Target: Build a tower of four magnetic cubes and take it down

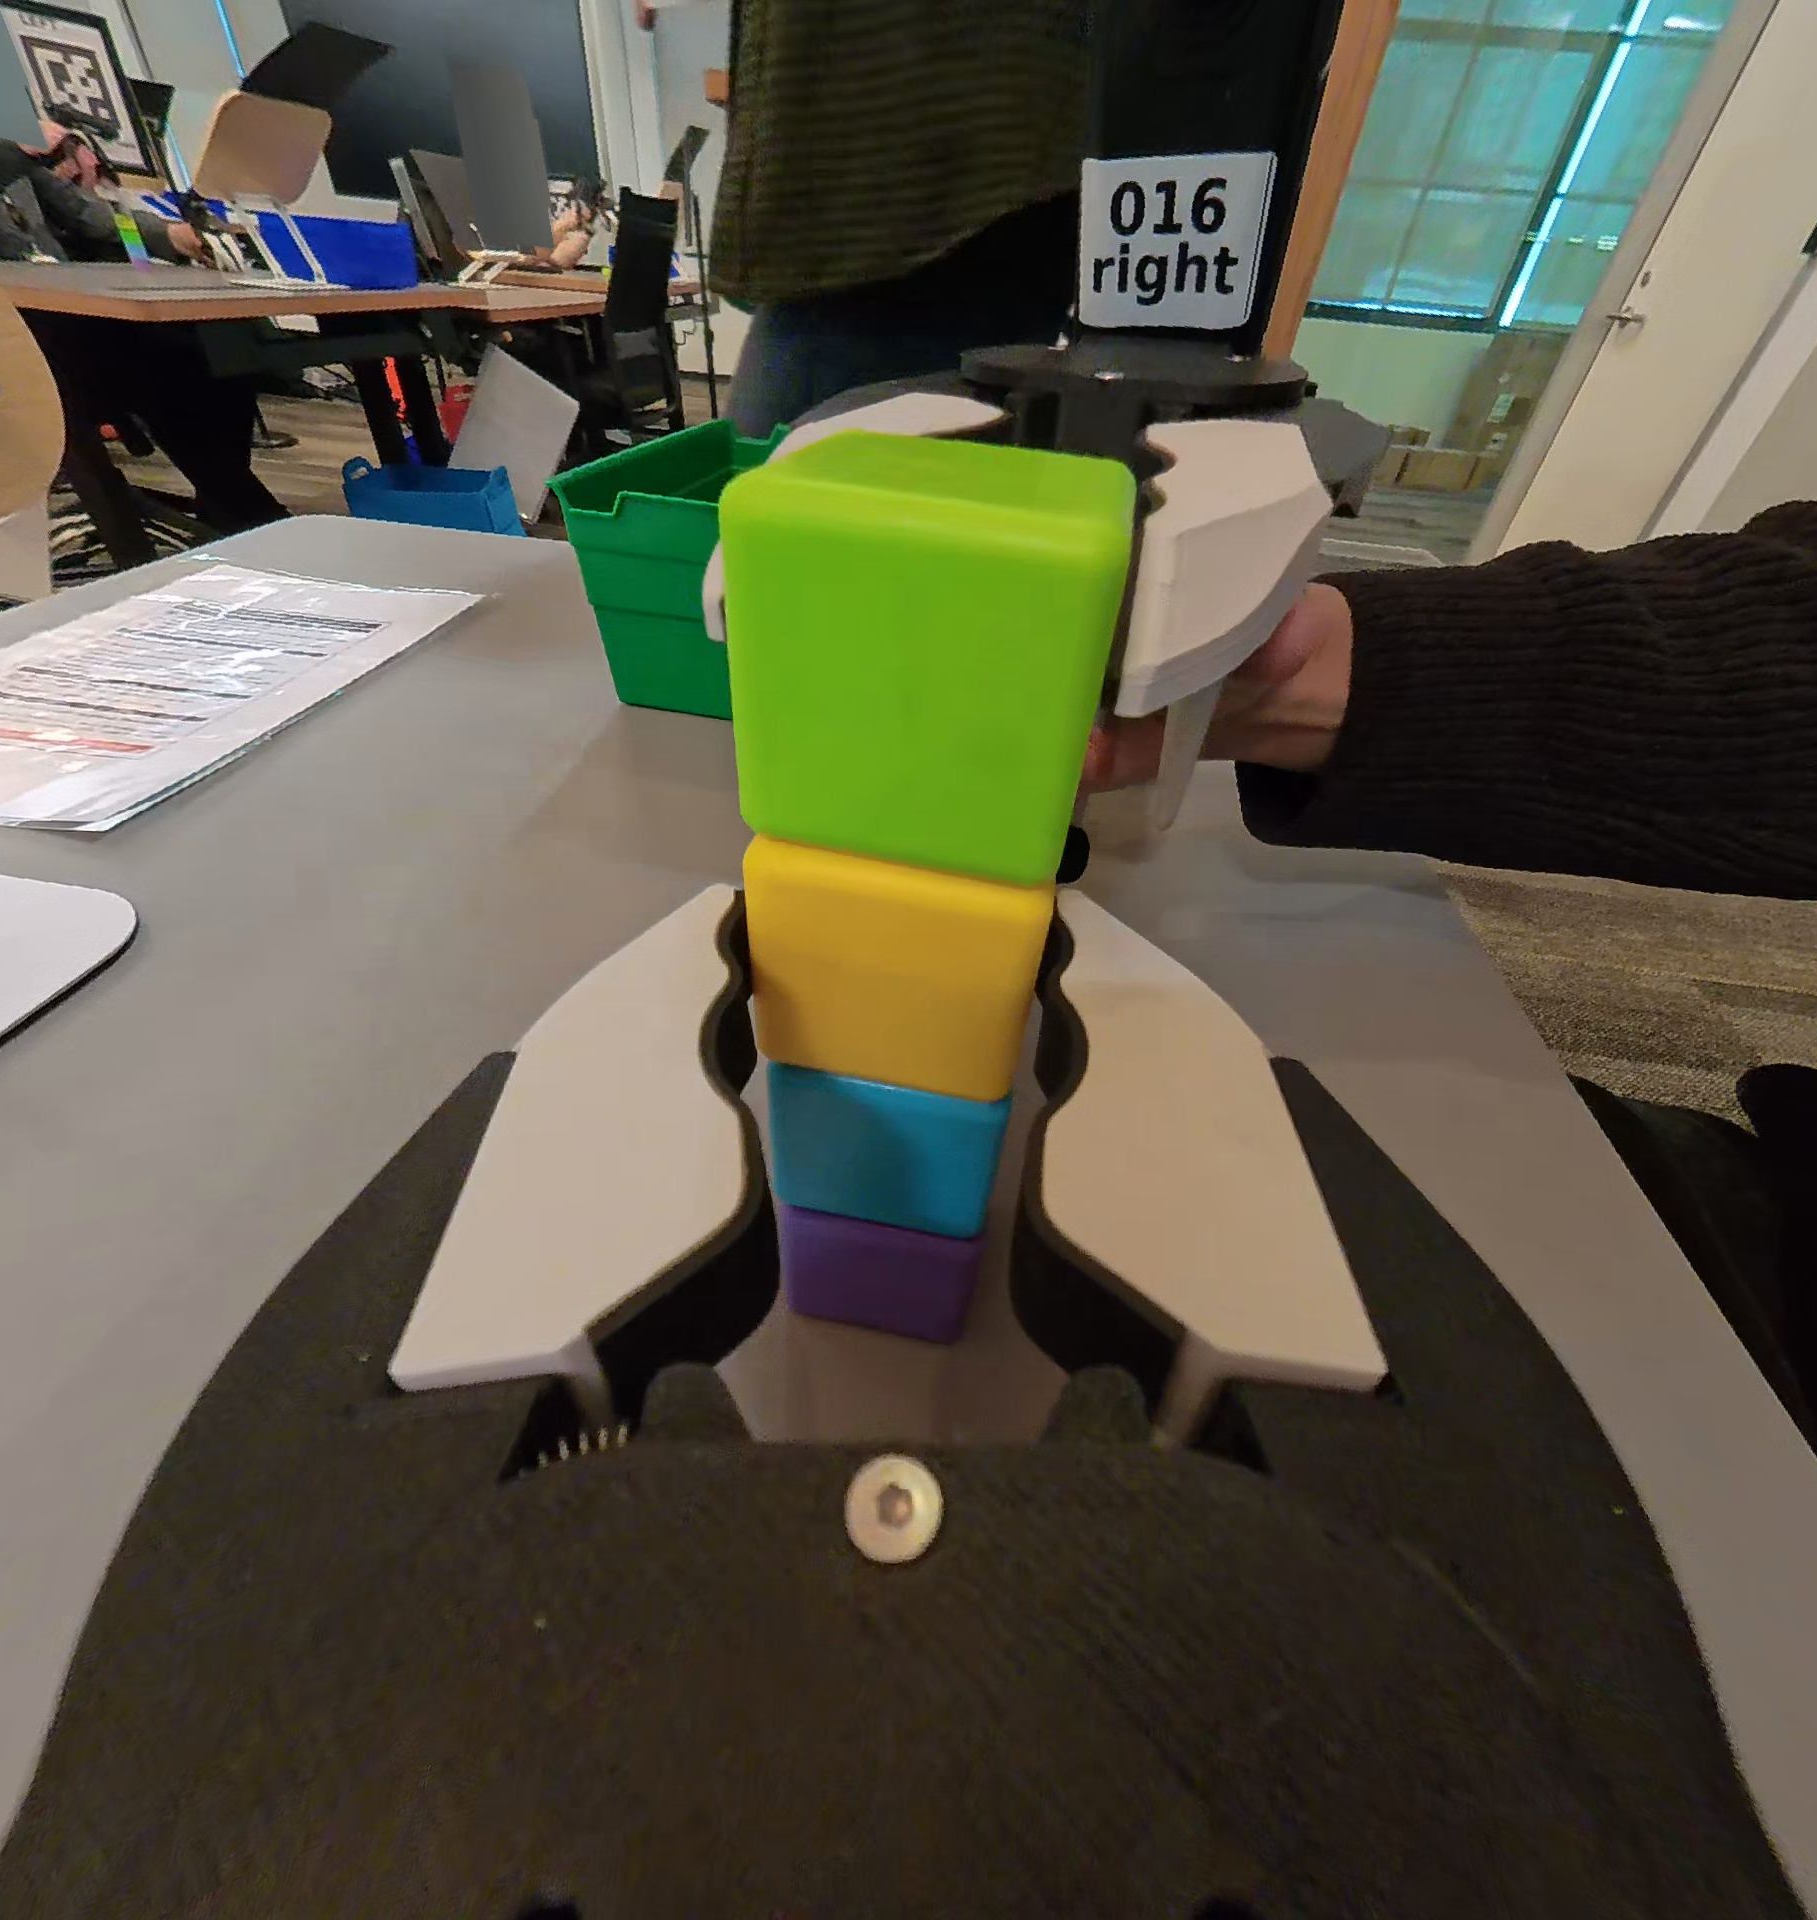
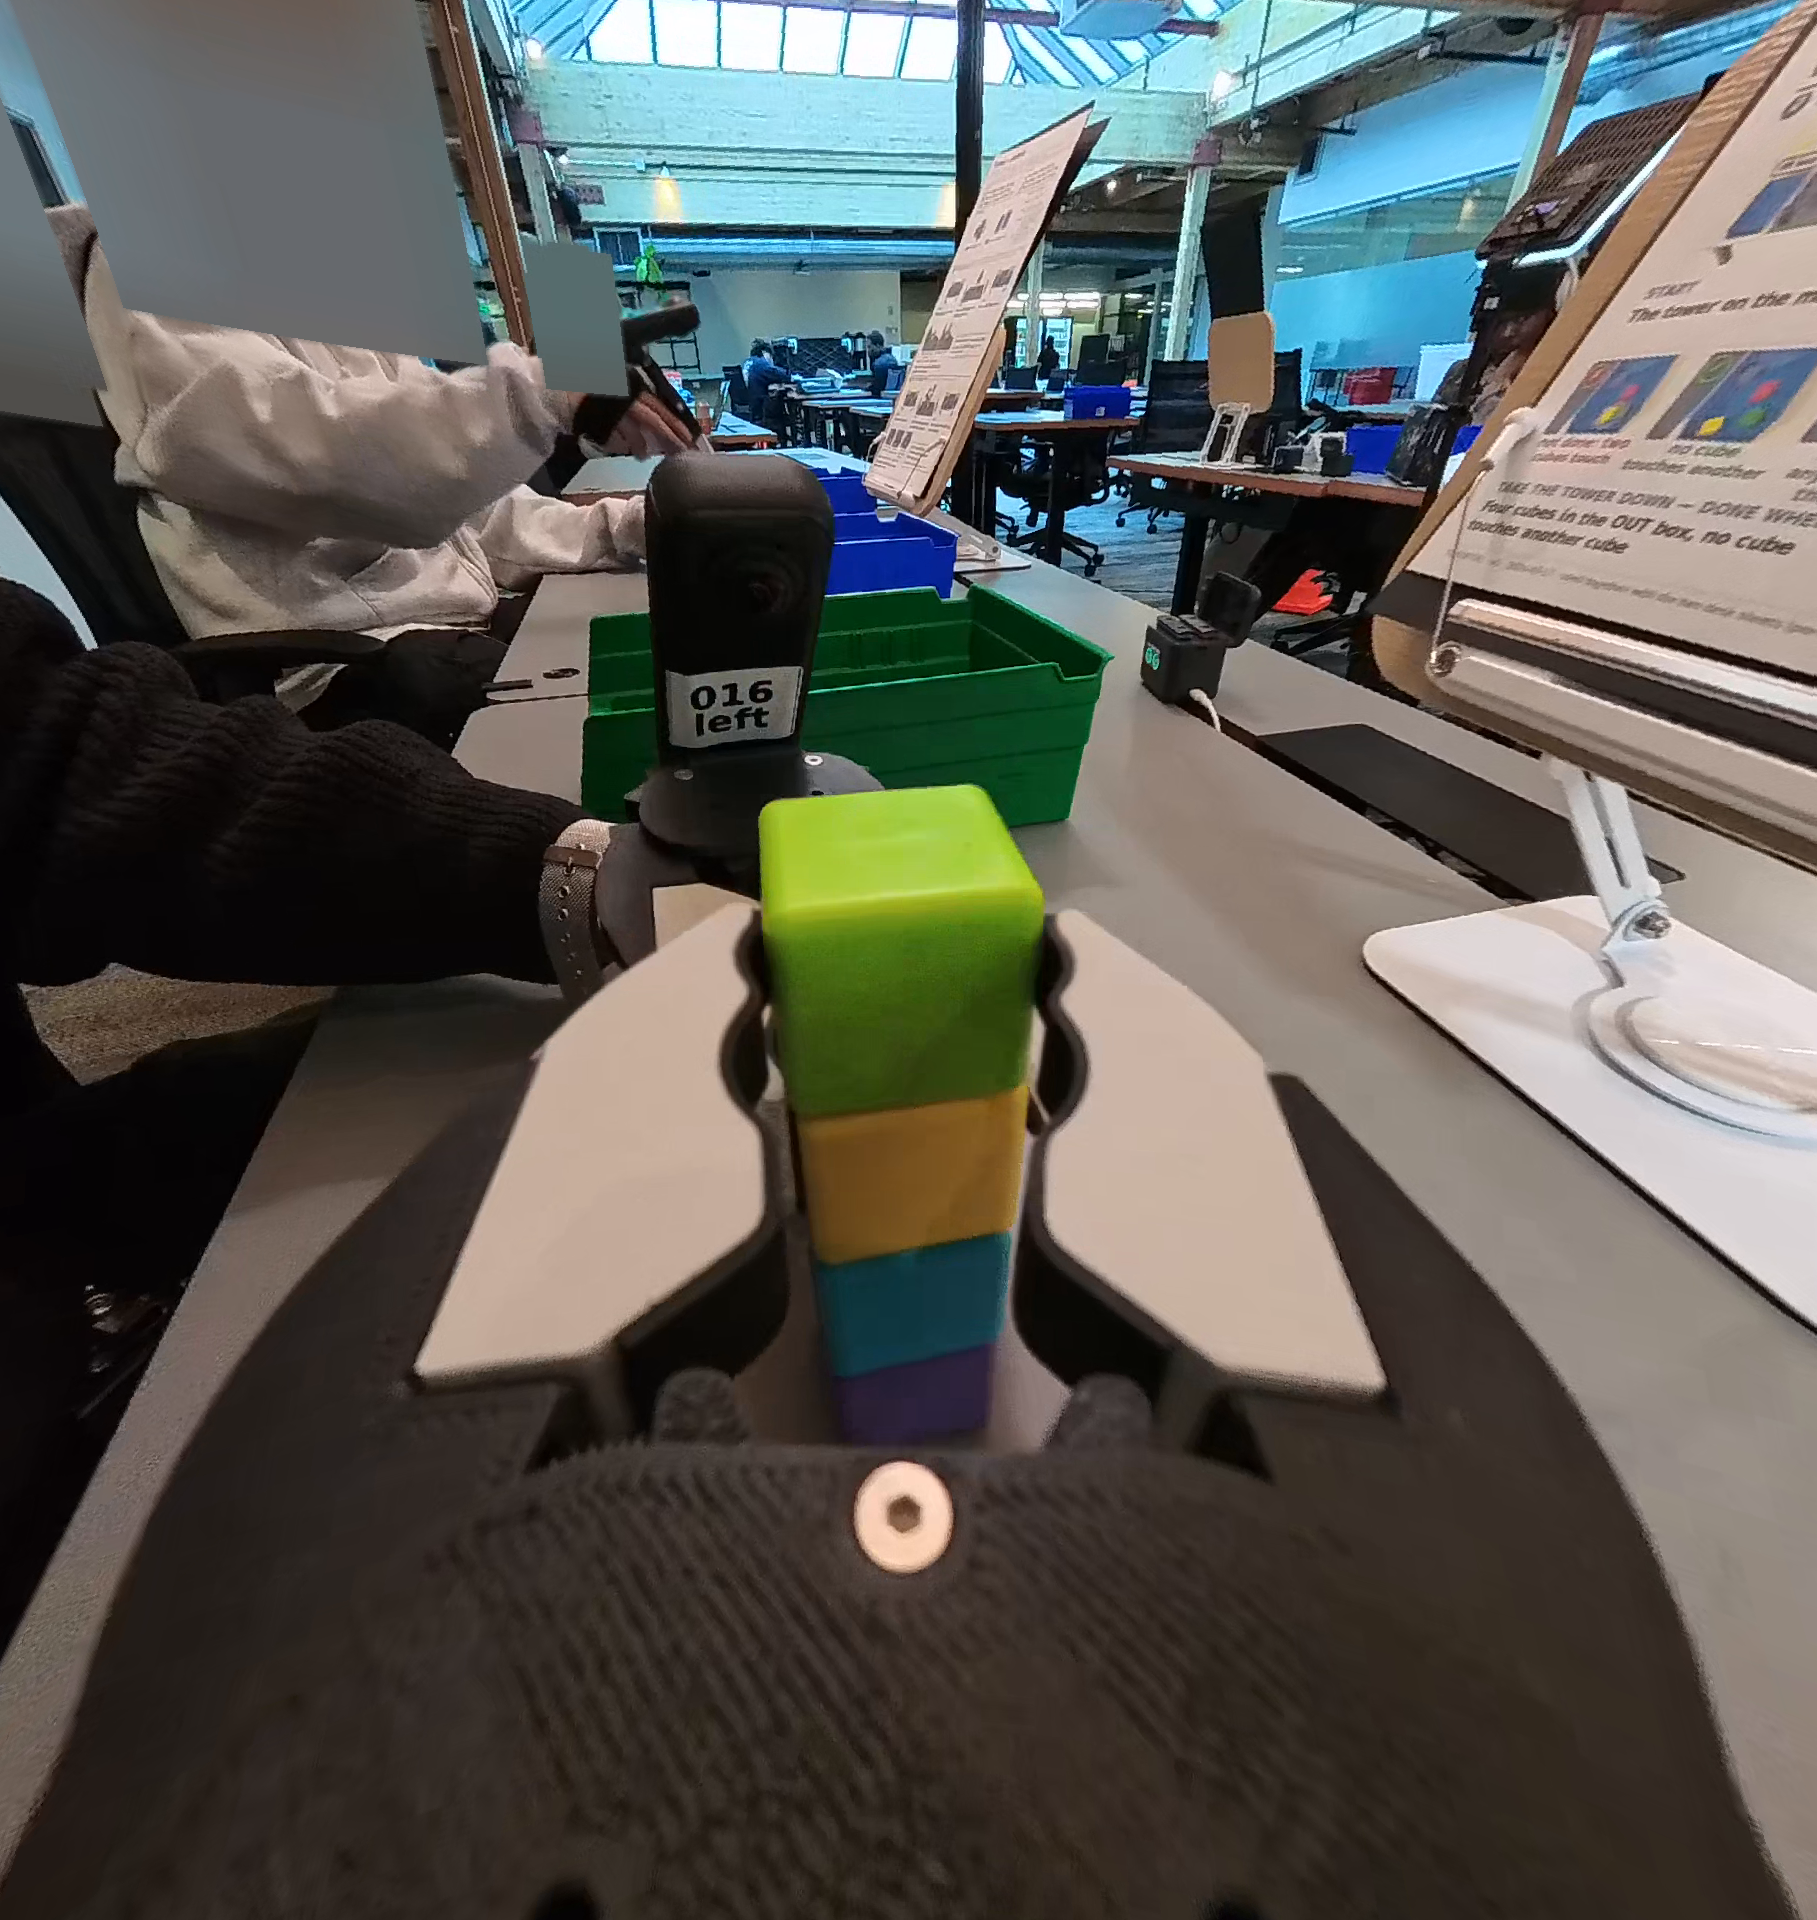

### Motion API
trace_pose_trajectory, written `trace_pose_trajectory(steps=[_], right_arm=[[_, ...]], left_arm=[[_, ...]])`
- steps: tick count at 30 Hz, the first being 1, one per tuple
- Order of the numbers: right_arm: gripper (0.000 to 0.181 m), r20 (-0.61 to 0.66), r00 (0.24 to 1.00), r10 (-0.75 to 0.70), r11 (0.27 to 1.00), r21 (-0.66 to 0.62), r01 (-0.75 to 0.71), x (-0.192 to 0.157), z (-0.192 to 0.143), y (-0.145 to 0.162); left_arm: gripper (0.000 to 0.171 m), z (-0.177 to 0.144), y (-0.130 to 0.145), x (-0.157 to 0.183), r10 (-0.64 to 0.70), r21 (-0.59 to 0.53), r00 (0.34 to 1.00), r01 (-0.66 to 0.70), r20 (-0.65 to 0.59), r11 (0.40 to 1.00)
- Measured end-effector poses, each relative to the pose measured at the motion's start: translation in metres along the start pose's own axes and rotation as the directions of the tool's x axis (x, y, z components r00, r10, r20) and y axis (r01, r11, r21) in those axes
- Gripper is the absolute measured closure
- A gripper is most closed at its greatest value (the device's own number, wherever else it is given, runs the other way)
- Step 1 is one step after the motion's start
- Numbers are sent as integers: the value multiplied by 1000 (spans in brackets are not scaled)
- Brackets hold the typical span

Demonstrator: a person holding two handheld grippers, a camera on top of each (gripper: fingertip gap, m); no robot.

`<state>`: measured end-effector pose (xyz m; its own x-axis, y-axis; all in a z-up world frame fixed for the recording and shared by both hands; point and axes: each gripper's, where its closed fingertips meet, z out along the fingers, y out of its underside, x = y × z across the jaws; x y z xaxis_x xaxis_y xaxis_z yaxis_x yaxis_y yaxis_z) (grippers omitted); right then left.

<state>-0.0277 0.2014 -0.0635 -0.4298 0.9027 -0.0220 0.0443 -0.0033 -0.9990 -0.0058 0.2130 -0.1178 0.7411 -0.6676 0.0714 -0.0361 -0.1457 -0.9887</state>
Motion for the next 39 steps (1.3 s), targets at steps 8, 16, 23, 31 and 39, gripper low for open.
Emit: trace_pose_trajectory(steps=[8,16,23,31,39], right_arm=[[131,7,1000,6,1000,12,-6,1,0,0],[132,16,997,70,996,52,-71,3,0,-4],[132,15,997,79,979,188,-81,2,-14,-50],[132,-104,994,40,982,190,-20,1,-33,-98],[132,-381,923,-52,997,26,67,38,-109,-129]], left_arm=[[118,0,0,-2,10,4,1000,-10,13,1000],[118,0,0,-2,6,1,1000,-6,12,1000],[118,1,1,-2,9,-3,1000,-9,15,1000],[118,0,1,-2,17,-12,1000,-17,22,1000],[107,-1,8,0,24,-46,999,-22,43,999]])
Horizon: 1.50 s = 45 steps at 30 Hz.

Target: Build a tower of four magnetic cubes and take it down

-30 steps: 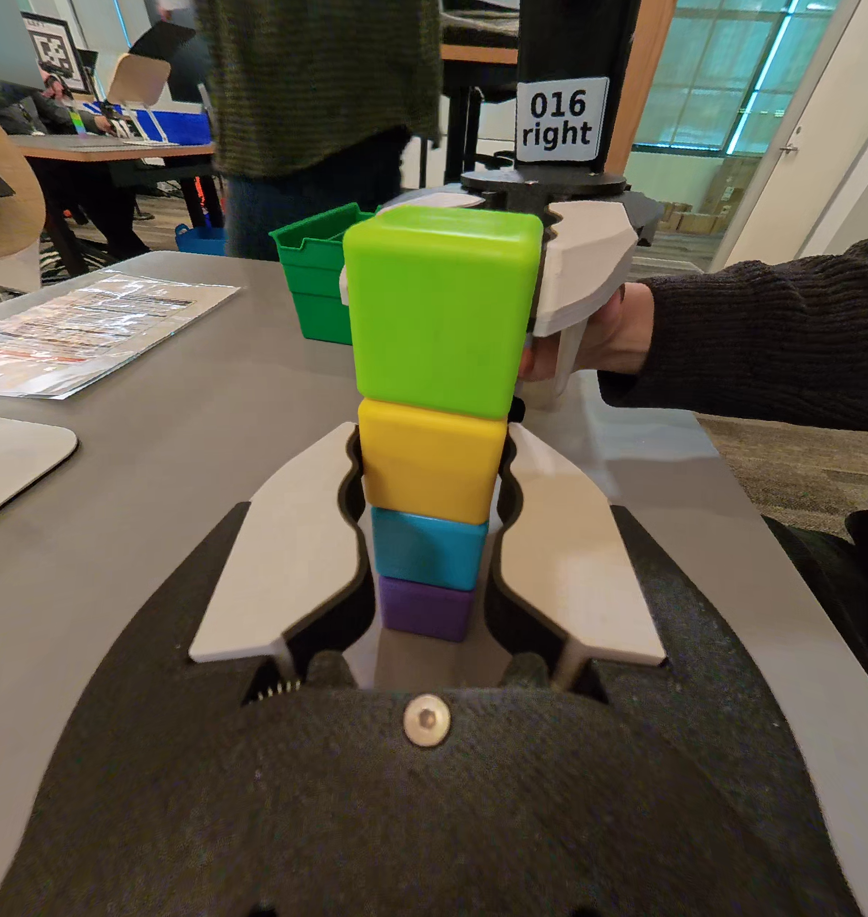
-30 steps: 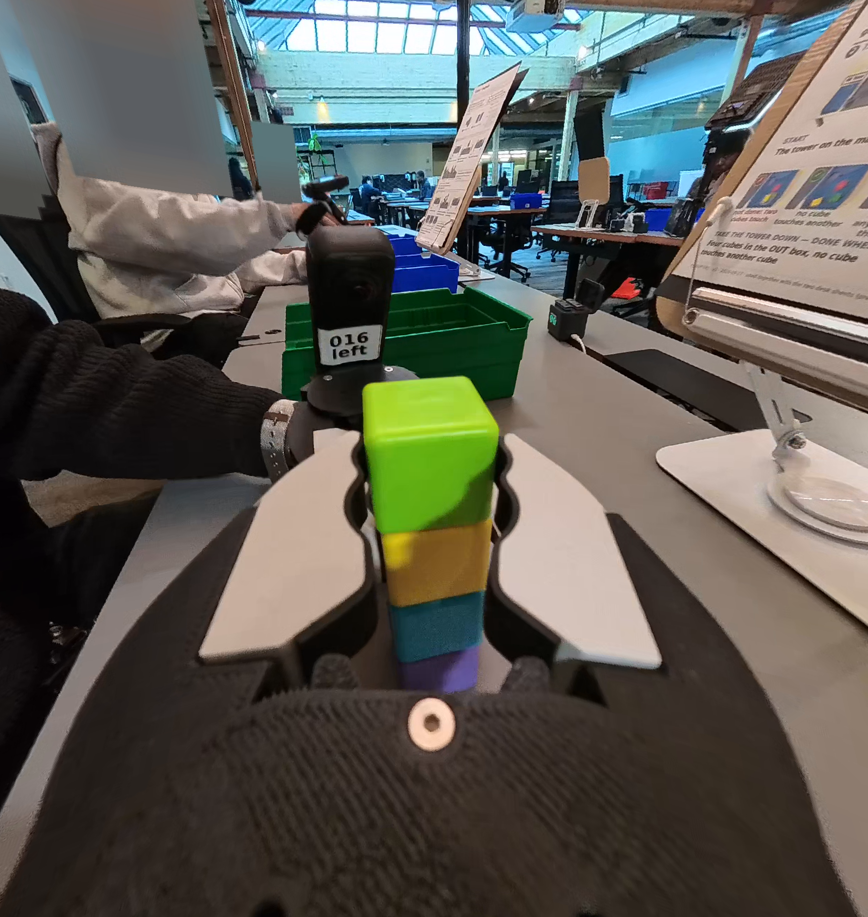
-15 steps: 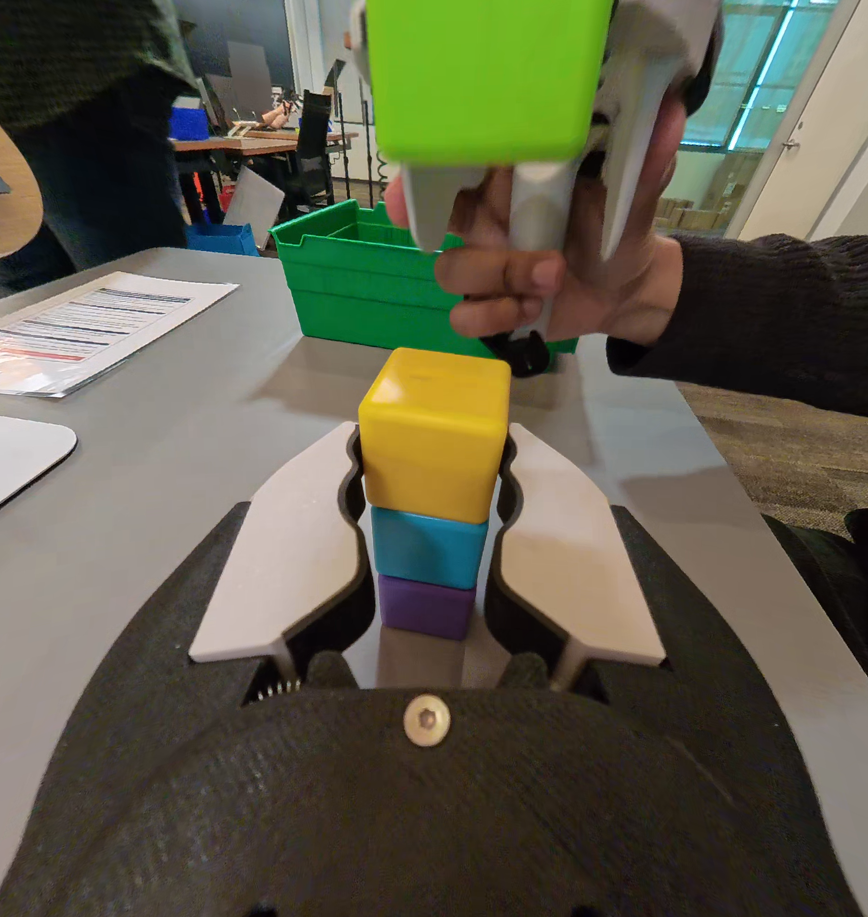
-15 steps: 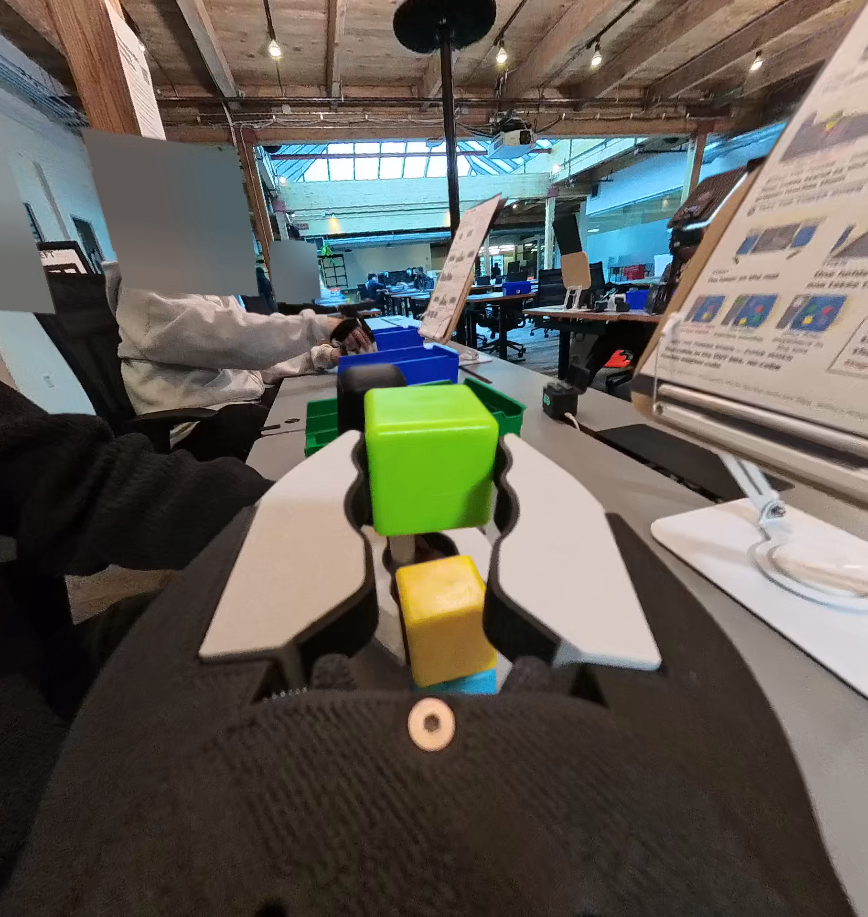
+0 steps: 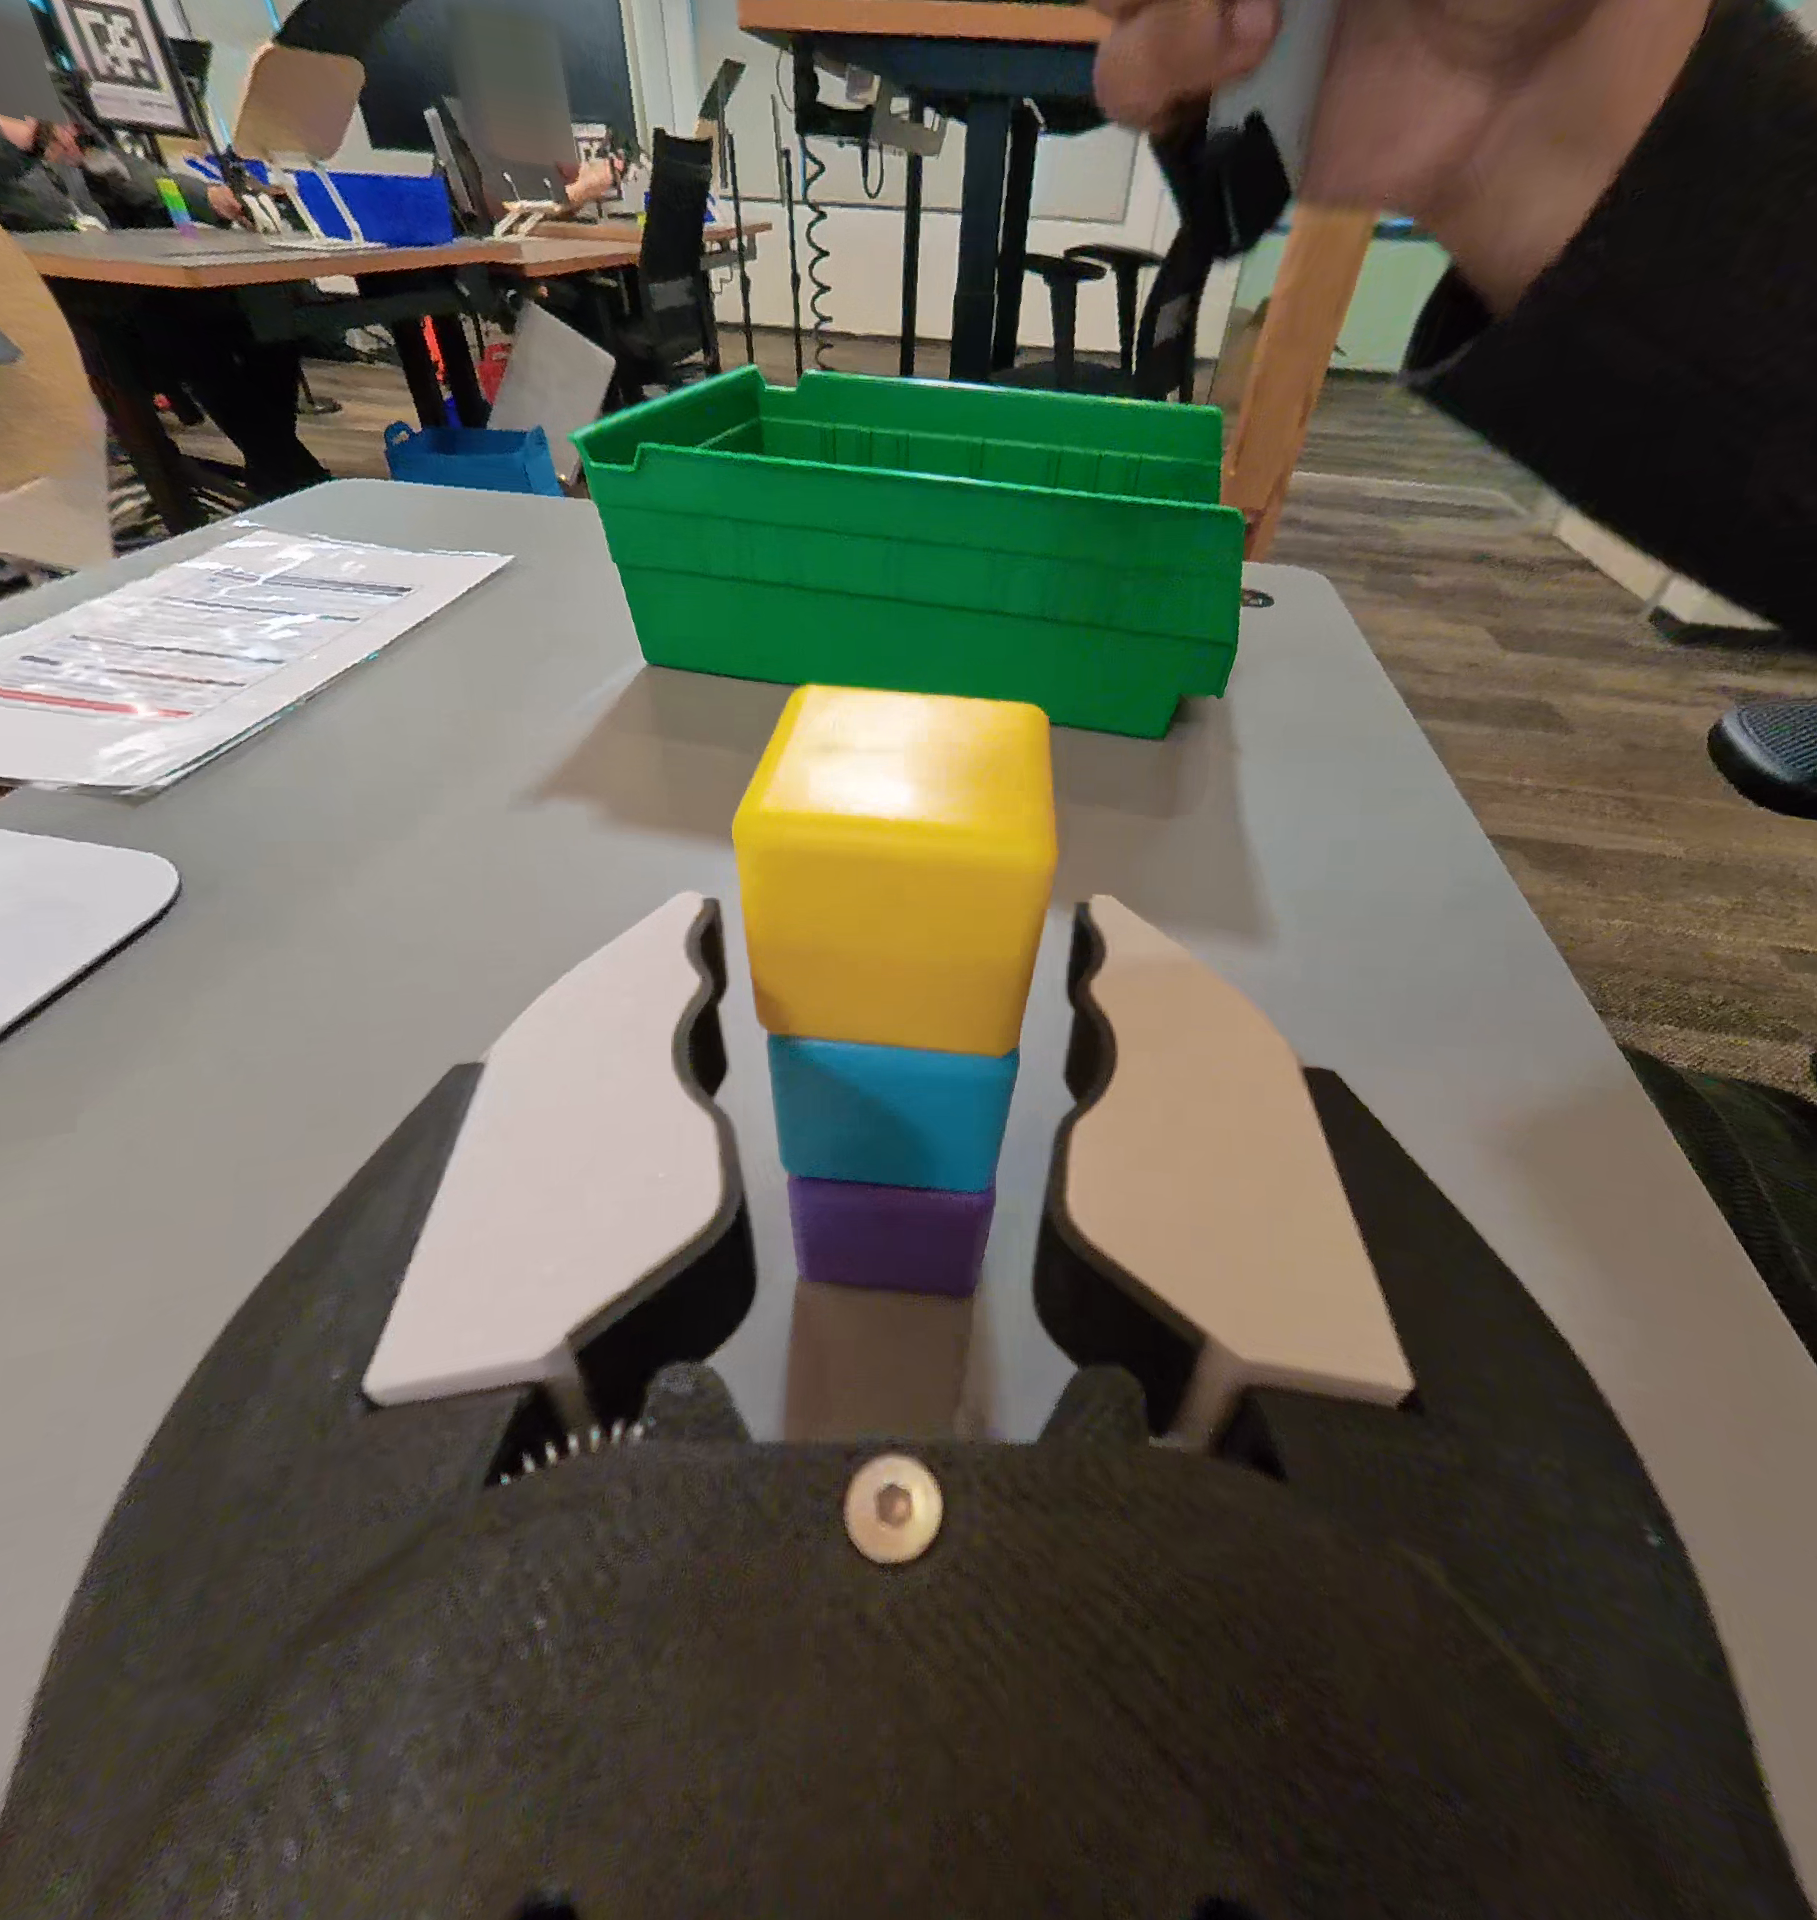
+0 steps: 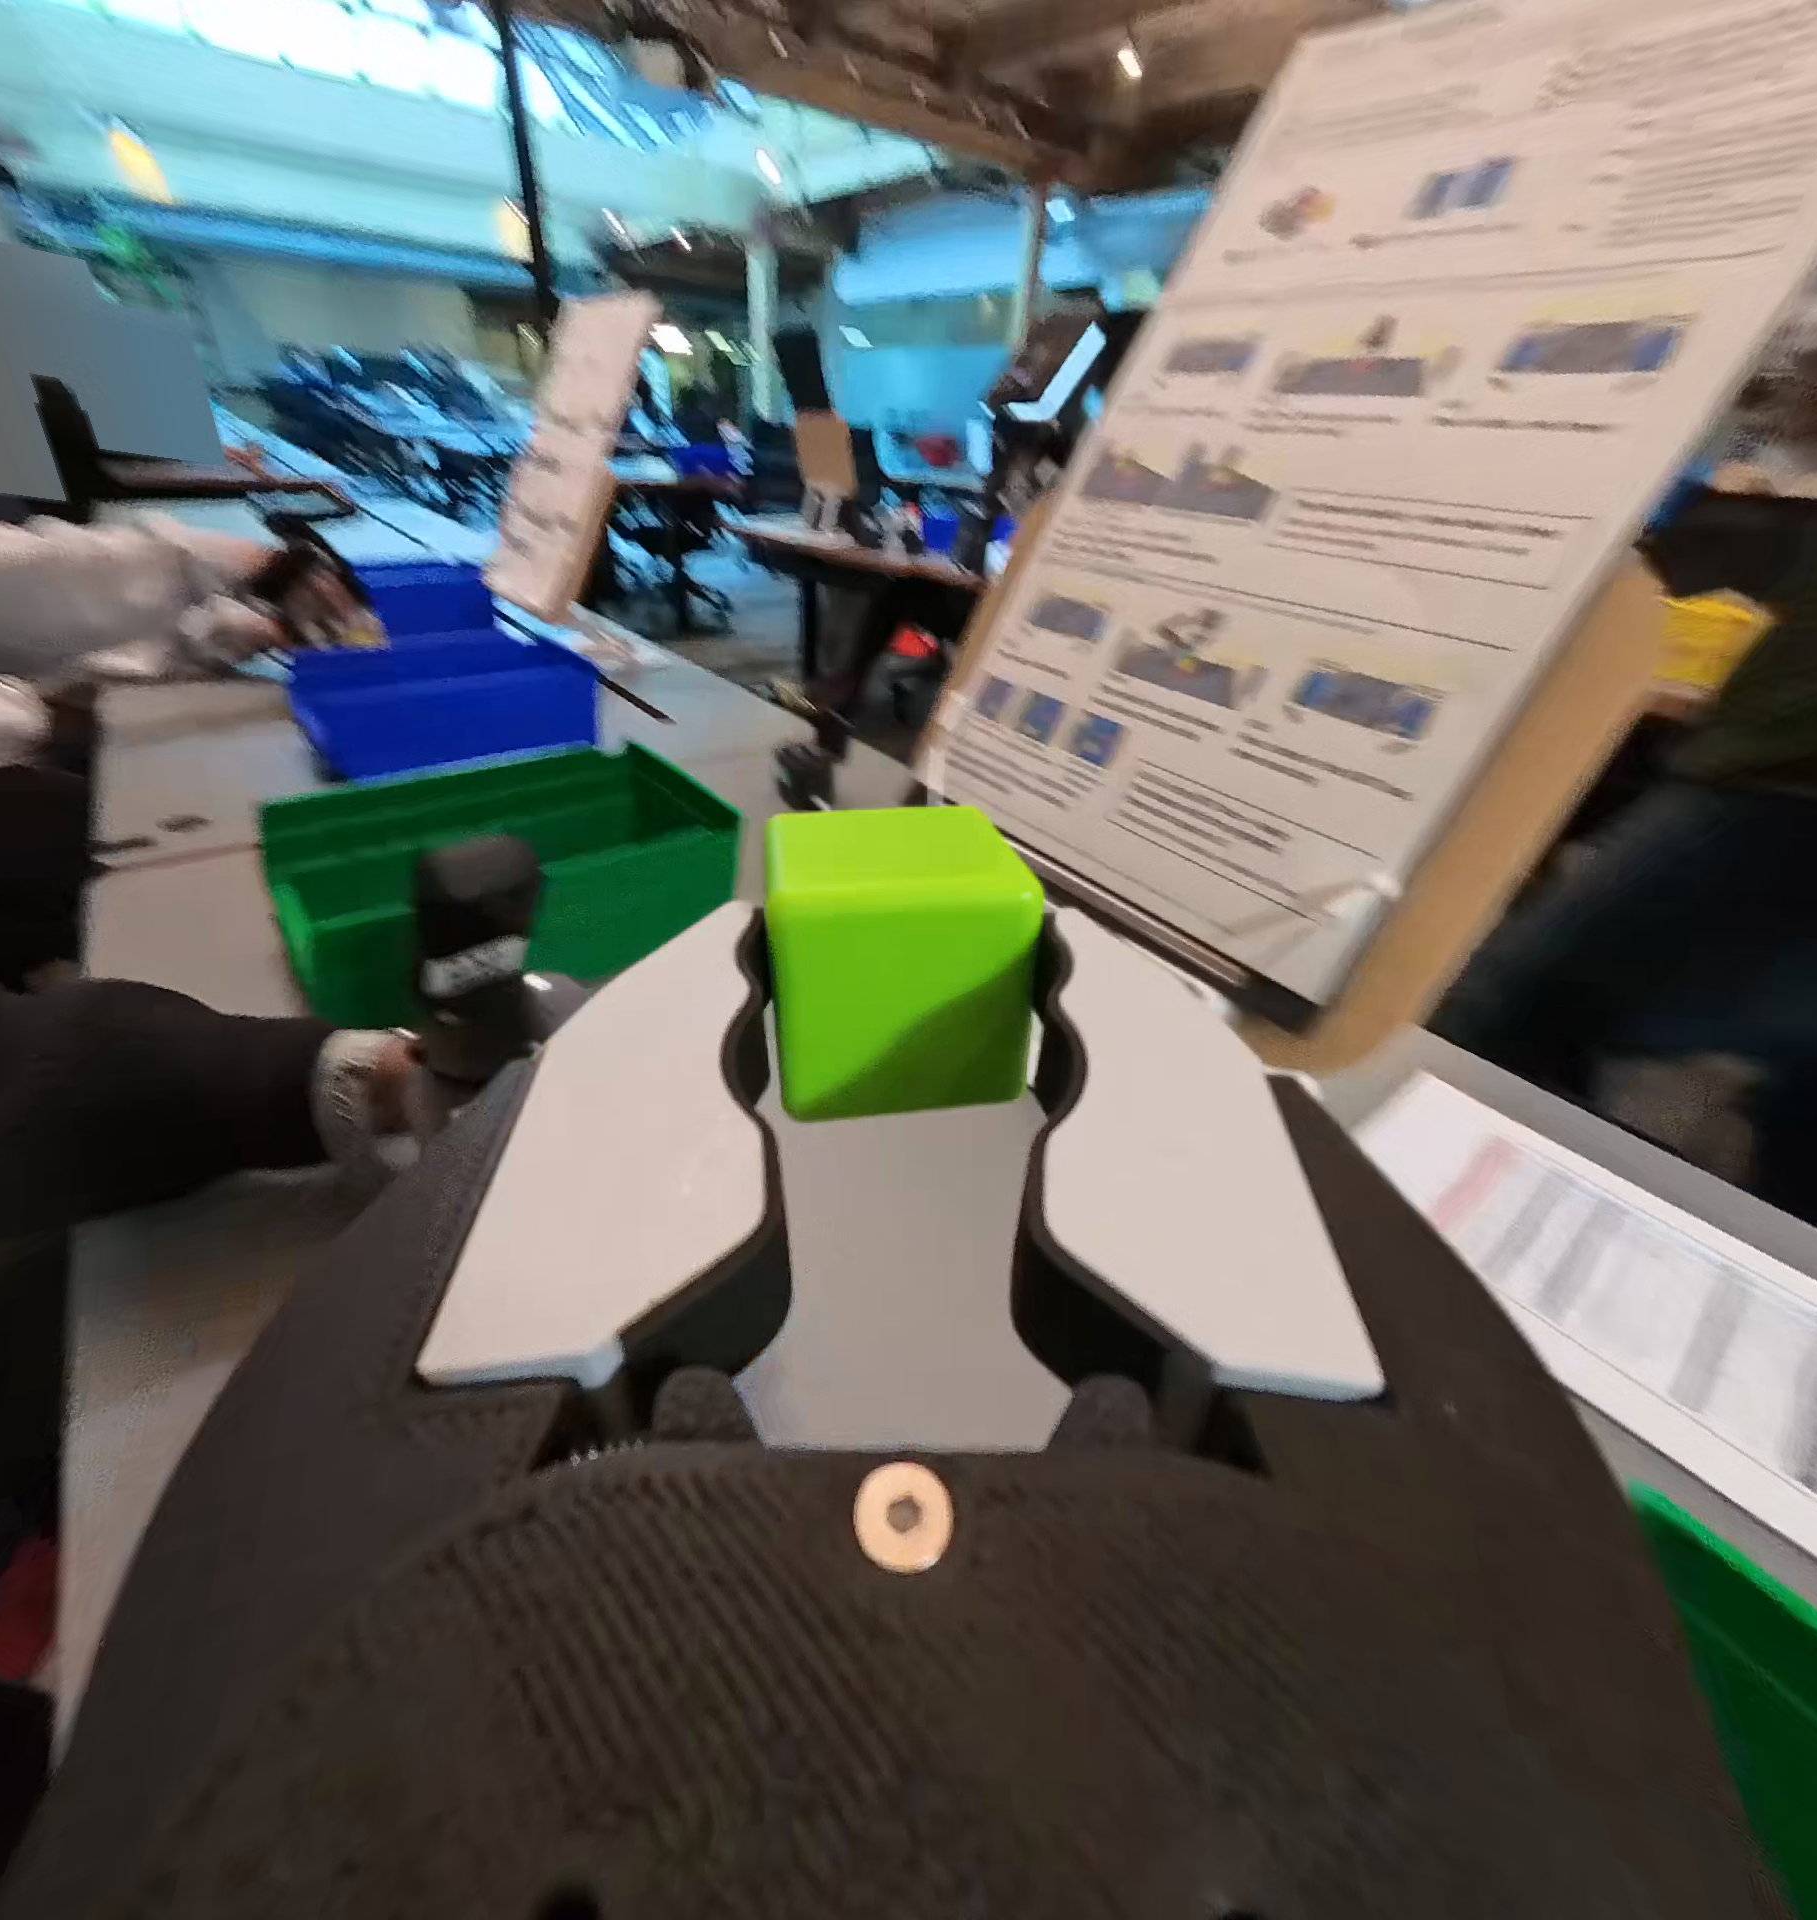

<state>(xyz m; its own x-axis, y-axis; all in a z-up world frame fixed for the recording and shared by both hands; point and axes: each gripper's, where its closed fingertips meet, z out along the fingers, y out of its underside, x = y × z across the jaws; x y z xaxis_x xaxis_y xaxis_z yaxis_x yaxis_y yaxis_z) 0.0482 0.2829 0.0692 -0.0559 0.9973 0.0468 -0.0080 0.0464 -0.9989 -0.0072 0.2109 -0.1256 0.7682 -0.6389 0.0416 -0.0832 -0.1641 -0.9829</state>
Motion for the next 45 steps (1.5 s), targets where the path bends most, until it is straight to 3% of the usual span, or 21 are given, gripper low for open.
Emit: trace_pose_trajectory(steps=[4,8,14,18,22,27,38,45], right_arm=[[132,-136,987,-90,972,-229,57,61,-36,19],[132,-191,968,-161,863,-504,44,118,-73,64],[131,-158,971,-178,536,-843,-39,169,-113,170],[131,-148,982,-121,325,-940,-102,184,-130,223],[131,-130,986,-106,197,-975,-107,193,-142,252],[131,-126,989,-78,175,-978,-111,193,-140,261],[132,-125,990,-71,95,-988,-118,192,-142,275],[124,-121,989,-87,114,-987,-111,194,-138,269]], left_arm=[[96,-1,-1,2,-11,-6,1000,11,-5,1000],[91,-6,-1,0,-28,-16,1000,28,2,999],[91,-11,-1,-6,-32,-11,999,32,37,999],[91,-12,3,-9,-13,-45,997,16,70,999],[89,-13,13,-14,44,-133,992,-28,116,991],[87,-13,19,-16,105,-196,985,-78,134,978],[86,-14,22,-19,90,-204,986,-60,139,977],[86,-15,23,-20,81,-205,986,-50,145,977]])
